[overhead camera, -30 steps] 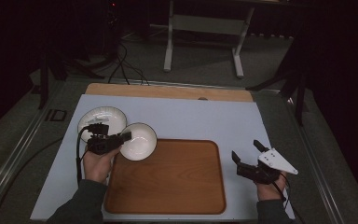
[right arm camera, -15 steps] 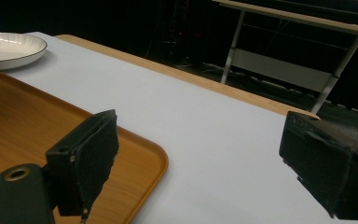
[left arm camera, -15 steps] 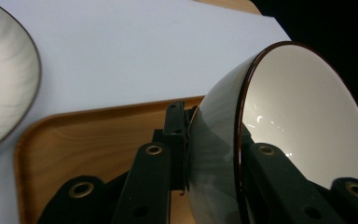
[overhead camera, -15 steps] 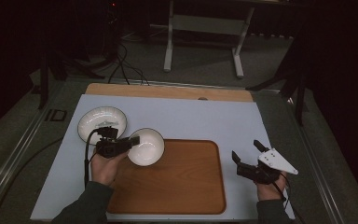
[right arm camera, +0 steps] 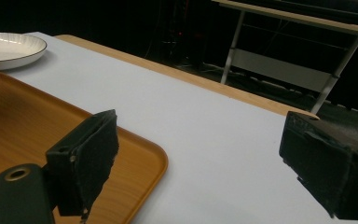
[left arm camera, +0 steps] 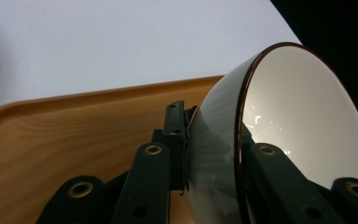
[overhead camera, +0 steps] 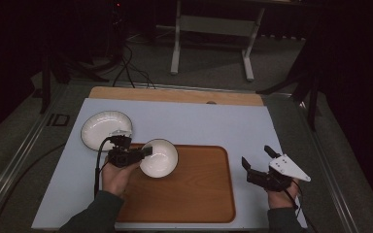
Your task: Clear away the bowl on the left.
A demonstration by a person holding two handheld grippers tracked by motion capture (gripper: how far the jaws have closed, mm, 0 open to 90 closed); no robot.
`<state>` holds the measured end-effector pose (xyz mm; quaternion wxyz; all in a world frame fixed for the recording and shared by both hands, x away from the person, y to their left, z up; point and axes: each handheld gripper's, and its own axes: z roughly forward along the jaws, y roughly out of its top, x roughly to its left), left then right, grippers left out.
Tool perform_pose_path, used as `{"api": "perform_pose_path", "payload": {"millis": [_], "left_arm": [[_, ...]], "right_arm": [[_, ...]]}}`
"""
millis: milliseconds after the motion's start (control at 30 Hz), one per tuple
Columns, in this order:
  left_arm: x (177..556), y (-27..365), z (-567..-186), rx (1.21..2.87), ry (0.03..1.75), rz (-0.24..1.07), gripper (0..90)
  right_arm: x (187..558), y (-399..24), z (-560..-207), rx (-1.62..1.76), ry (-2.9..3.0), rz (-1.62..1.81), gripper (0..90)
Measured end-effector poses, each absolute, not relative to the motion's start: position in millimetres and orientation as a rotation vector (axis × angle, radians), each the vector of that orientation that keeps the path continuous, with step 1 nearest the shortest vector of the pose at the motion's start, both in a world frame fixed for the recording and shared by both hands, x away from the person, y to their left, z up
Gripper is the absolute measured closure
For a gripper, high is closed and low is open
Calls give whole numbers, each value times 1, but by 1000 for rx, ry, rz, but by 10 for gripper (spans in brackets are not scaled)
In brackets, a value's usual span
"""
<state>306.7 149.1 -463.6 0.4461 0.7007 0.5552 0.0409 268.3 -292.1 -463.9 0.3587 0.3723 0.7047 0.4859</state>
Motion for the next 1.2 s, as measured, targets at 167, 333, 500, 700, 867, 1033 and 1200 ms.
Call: {"api": "perform_pose_path", "payload": {"millis": [167, 333, 500, 700, 867, 1033, 1200], "left_arm": [[306, 142, -467, 1756, 1367, 91, 776], [306, 136, -470, 1770, 1360, 76, 777], [305, 132, -472, 1784, 1358, 69, 776], [304, 127, -474, 1793, 1353, 53, 776], [304, 123, -478, 1802, 1351, 43, 776], [303, 120, -480, 1810, 1354, 37, 775], [301, 120, -482, 1821, 1354, 37, 775]], "right_arm": [[268, -293, -464, 961, 1815, 1255, 112], [268, -293, -464, 960, 1814, 1256, 112], [268, -293, -463, 960, 1813, 1256, 112], [268, -293, -463, 960, 1812, 1256, 112], [268, -293, -463, 959, 1811, 1258, 112], [268, -293, -463, 958, 1811, 1260, 112], [268, -294, -463, 964, 1807, 1261, 112]]}}
